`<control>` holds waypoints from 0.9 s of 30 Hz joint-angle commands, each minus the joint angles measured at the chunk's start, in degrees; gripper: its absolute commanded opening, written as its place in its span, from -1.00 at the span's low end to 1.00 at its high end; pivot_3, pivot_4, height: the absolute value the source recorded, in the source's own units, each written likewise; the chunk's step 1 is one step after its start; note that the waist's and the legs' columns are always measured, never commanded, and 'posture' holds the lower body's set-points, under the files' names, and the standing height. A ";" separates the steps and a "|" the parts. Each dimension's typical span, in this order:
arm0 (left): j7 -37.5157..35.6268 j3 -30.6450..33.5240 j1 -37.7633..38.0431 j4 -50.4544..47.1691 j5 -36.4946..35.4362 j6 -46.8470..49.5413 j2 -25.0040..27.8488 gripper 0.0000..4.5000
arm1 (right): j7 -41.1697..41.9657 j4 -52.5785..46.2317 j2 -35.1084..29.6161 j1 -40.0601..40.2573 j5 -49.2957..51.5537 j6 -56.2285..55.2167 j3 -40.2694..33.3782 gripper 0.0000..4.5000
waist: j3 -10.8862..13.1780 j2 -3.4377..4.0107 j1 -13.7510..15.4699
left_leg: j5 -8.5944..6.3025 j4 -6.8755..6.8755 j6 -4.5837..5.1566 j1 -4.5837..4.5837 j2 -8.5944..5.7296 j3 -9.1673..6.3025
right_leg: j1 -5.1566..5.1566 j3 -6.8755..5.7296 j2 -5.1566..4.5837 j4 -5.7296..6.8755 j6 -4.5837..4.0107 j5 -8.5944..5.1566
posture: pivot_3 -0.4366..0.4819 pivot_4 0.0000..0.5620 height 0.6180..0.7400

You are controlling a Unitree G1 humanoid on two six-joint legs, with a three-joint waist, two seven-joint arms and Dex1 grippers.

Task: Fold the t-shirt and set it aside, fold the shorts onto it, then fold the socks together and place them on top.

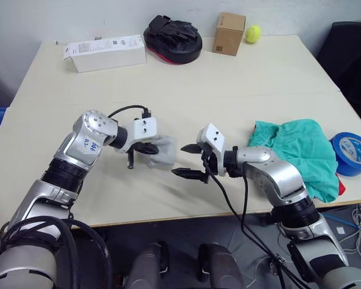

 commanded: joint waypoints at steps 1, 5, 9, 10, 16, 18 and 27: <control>1.19 2.54 1.70 2.54 1.36 -2.40 2.05 -1.00 | -0.08 -2.83 0.18 -0.20 1.46 -0.05 -1.65 0.98 | 0.00 0.00 -0.01 | 0.00 0.00 0.00 0.00 0.00 0.00 | 0.00 0.00 -0.02 -0.01 0.00 0.00 | -0.05 -0.47 1.00; 1.37 4.39 4.51 1.79 0.83 -2.58 3.32 -1.00 | -0.60 -1.71 1.47 -1.91 1.25 -0.69 -1.01 0.98 | 0.00 0.00 -0.25 | -0.01 0.00 -0.02 0.04 0.01 0.00 | 0.01 0.01 -0.02 0.01 0.00 0.00 | -0.05 -0.47 1.00; 2.34 6.26 6.13 0.33 -0.03 -1.05 2.18 -1.00 | -2.07 1.59 4.65 -4.87 0.37 -2.06 -0.77 0.70 | 0.00 0.00 -0.36 | -0.03 0.00 -0.06 0.09 0.06 0.00 | 0.01 0.00 0.01 0.09 0.00 0.00 | -0.05 -0.47 1.00; 2.95 6.82 6.18 0.36 -0.35 -0.56 1.50 -1.00 | -2.55 2.91 5.57 -5.88 -0.38 -2.81 -0.29 0.57 | 0.00 0.00 -0.33 | -0.03 0.00 -0.06 0.10 0.06 0.00 | 0.01 -0.01 0.00 0.12 0.00 0.00 | -0.05 -0.47 1.00; 5.38 8.88 6.33 0.77 -0.75 0.72 -1.20 -1.00 | -4.04 11.26 10.79 -12.09 -6.60 -8.75 4.30 -0.39 | 0.00 0.00 -0.13 | -0.02 0.05 -0.04 0.09 0.03 0.01 | 0.00 -0.02 0.00 0.42 0.00 0.00 | -0.05 -0.47 1.00; 5.45 9.06 6.56 0.20 -0.77 1.28 -1.44 -1.00 | -4.69 14.79 12.61 -13.82 -9.11 -10.86 5.95 -0.70 | 0.00 0.00 -0.18 | -0.01 0.06 -0.03 0.08 0.02 0.01 | 0.01 -0.02 0.01 0.46 0.00 0.00 | -0.05 -0.47 1.00; 5.64 9.54 8.08 -2.55 -0.99 3.36 -1.96 -1.00 | -8.27 36.67 17.42 -18.37 -20.75 -21.68 10.90 -0.98 | -0.01 0.00 -0.31 | 0.00 0.04 -0.04 0.10 0.01 0.01 | 0.02 -0.05 0.09 0.54 0.00 0.00 | -0.05 -0.47 1.00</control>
